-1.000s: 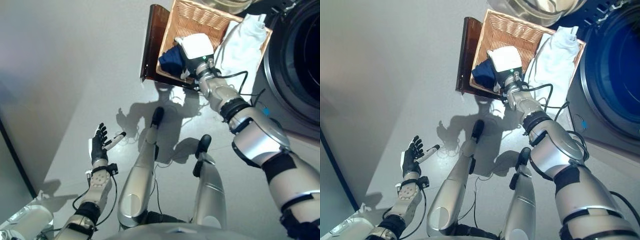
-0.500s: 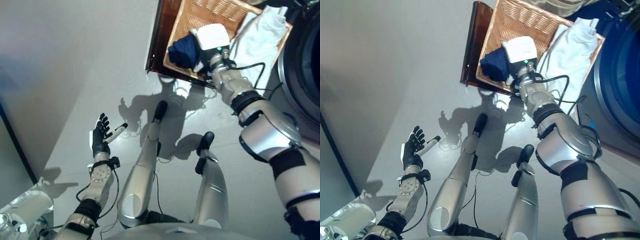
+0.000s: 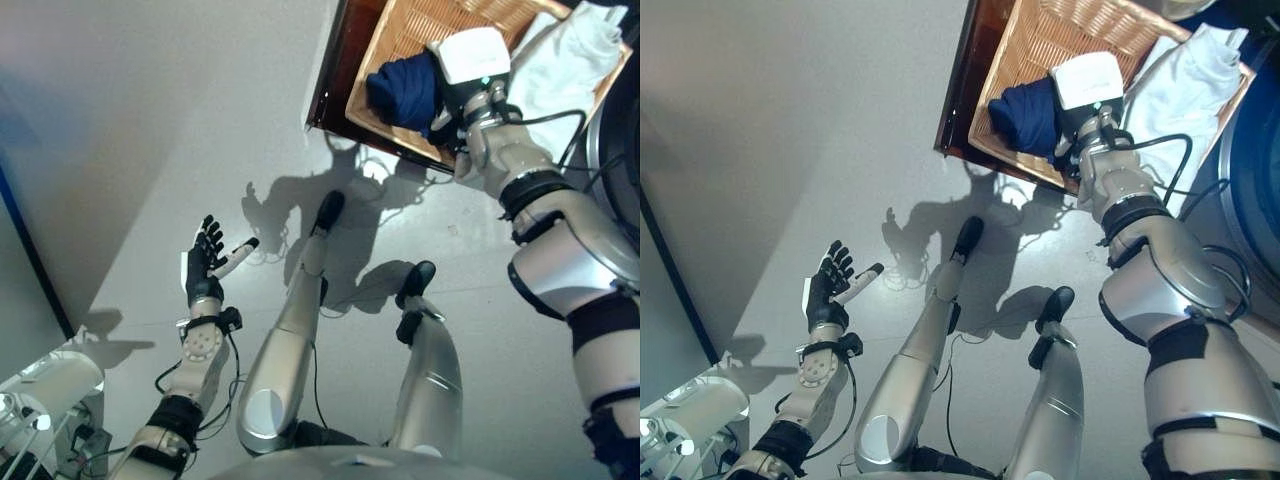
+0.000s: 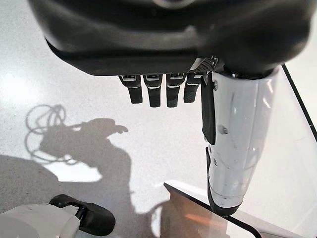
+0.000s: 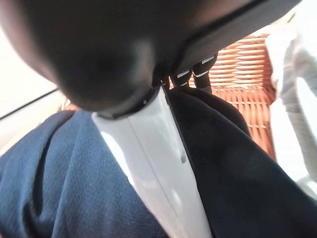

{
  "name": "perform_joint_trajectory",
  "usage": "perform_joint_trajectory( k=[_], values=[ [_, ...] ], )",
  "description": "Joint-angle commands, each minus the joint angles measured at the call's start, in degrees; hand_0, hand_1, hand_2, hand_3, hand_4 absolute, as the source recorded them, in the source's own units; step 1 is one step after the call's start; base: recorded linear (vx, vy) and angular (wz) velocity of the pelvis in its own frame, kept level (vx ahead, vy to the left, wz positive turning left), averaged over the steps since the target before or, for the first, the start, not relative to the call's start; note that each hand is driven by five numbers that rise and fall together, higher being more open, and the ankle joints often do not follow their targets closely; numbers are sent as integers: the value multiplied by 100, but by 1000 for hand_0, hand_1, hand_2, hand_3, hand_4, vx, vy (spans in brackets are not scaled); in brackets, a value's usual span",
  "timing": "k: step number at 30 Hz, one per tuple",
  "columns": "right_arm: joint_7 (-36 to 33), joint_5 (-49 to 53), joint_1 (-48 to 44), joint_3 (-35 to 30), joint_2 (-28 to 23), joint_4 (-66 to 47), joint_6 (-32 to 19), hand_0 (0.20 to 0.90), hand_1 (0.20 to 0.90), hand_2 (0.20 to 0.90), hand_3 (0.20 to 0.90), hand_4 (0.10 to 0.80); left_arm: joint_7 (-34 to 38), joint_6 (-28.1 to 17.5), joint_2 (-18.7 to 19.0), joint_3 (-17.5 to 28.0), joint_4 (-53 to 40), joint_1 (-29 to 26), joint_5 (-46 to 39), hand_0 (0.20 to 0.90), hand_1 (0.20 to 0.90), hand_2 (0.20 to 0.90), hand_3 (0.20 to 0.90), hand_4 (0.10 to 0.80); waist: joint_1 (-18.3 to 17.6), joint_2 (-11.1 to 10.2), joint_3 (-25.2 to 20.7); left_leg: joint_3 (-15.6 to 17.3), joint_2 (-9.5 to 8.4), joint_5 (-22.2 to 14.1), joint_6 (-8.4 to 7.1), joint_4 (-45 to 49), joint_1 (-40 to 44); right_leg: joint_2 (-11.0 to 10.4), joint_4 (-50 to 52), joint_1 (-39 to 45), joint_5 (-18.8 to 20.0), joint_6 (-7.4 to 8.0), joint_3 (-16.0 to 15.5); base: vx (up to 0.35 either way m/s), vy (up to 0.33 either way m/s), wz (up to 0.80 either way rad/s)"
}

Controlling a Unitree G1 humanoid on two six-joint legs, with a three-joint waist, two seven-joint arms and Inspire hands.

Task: Pick up the clothes and place them into the washing machine

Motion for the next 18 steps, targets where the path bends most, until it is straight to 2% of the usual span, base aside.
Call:
perform_joint_trajectory(
  k=[1,3,18],
  values=[
    [1,-75,-480,271,-517,-60,55,356,356,356,356,412,48,-378,341,41,-294,115,-118,900,900,900,900,800,158,300,-158,374,-258,42,-132,-41,-383,98,-140,159,-41,-297,17,-15,10,5],
    [-22,-38,-523,265,-488,-78,62,200,200,200,200,300,54,-355,349,29,-310,108,-130,900,900,900,900,800,167,300,-158,358,-264,49,-133,-18,-452,103,-116,95,-36,-294,12,-23,15,4],
    [-386,175,-594,-27,-524,-143,169,200,200,200,200,300,151,-368,320,40,-258,134,-92,900,900,900,900,800,133,332,-158,425,-284,54,-117,10,-418,80,-67,81,-35,-291,89,-3,1,1]
  ],
)
